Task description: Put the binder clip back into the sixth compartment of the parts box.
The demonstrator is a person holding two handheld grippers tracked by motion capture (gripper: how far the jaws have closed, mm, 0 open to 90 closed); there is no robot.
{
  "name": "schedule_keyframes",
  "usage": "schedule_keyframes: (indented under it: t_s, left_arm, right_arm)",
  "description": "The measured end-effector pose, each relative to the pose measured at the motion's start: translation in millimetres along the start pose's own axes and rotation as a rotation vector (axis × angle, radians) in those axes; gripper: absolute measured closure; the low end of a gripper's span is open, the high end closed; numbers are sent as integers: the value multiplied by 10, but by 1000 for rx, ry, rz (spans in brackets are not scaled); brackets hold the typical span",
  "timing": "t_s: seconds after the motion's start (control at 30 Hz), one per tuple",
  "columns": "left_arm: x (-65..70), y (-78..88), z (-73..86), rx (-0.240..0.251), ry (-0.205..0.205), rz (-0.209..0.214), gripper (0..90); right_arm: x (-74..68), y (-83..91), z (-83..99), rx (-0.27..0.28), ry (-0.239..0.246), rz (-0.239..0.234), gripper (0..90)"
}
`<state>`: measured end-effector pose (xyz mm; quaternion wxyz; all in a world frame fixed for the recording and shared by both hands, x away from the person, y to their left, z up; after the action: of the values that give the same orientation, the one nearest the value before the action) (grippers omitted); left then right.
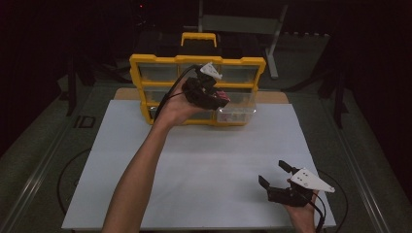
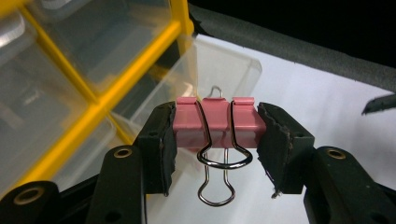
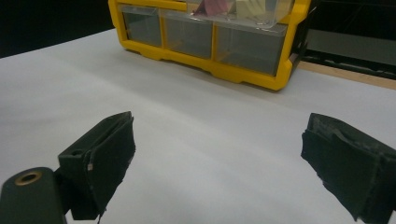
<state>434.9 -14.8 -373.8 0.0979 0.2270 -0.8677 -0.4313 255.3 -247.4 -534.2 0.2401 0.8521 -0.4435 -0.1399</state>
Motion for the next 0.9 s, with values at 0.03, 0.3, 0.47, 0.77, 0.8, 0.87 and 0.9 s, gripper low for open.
schedule_keyframes:
  t_s: [0.03, 0.3, 0.47, 0.77, 0.8, 0.87, 0.9]
  left_arm:
    - [-13, -1, -30, 1, 0, -1, 501]
    - [-68, -76, -219, -14, 1, -6, 501]
    - [-96, -170, -274, -40, 9, -15, 501]
    - [-163, -351, -245, -63, 95, -31, 47]
    - [-174, -348, -231, -66, 101, -32, 7]
    - [-185, -342, -208, -66, 109, -32, 1]
    - [-211, -318, -168, -64, 111, -50, 1]
  right_arm:
    - [-1, -2, 0, 1, 2, 0, 90]
    - [-11, -10, 0, -2, 1, -1, 90]
    - [-15, -16, -3, 0, 5, -3, 90]
    - [-25, -16, -6, 0, 2, -5, 90]
    - [-21, -18, -5, 0, 7, -5, 90]
    - [-21, -22, -6, 0, 7, -6, 90]
    - [-24, -23, -8, 0, 10, -6, 90]
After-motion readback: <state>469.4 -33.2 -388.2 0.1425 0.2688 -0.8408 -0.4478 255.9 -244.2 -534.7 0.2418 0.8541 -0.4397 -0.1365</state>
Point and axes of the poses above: each handheld gripper's, and its own axes: y roughly backward along the jaws, z roughly out of its underside, x roughly to its right, the point moved 6 cm from there along -y, roughly forward along the jaws, and after that the axes turned 12 degrees about -x, right-handed, at the moved point
